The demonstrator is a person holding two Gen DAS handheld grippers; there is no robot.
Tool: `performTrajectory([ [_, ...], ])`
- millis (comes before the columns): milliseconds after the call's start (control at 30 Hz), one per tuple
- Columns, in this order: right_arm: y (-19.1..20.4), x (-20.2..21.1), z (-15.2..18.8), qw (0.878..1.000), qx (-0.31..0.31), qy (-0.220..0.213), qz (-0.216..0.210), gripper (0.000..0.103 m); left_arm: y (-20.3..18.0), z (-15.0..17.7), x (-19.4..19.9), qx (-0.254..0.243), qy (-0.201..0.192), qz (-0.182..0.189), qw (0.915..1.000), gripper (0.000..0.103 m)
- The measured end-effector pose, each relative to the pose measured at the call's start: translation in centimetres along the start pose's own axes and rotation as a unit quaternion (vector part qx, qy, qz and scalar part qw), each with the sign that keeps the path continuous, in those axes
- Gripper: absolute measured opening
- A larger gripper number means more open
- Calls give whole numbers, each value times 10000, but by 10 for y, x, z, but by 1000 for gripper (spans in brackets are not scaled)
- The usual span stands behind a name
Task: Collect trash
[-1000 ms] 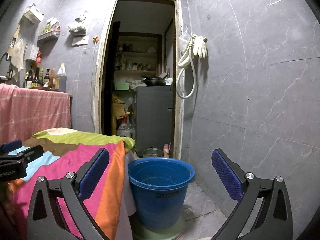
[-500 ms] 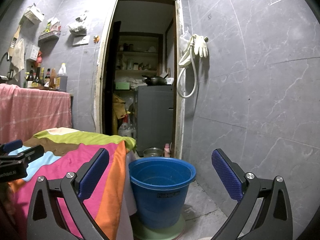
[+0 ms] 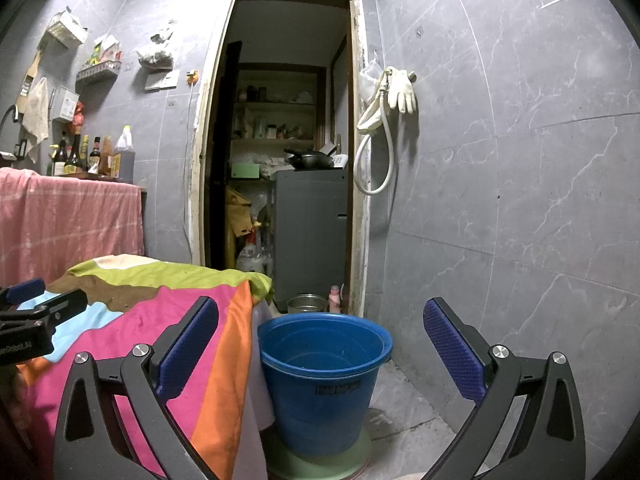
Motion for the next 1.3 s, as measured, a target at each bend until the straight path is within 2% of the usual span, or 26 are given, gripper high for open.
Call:
performTrajectory([
  [1300, 0, 0, 0, 10000, -10, 22, -2, 103, 7, -3, -1, 18, 54, -57, 10000, 101],
])
Point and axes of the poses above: each gripper's, at about its wrist camera, not at the fingertips, and x roughly against the way its jaws point, y to its left, z to its underside, the point moved 9 cm from there along -x, roughly the way its jaws point, and after that the axes turned 3 degrees about y, right-handed, at the moved point
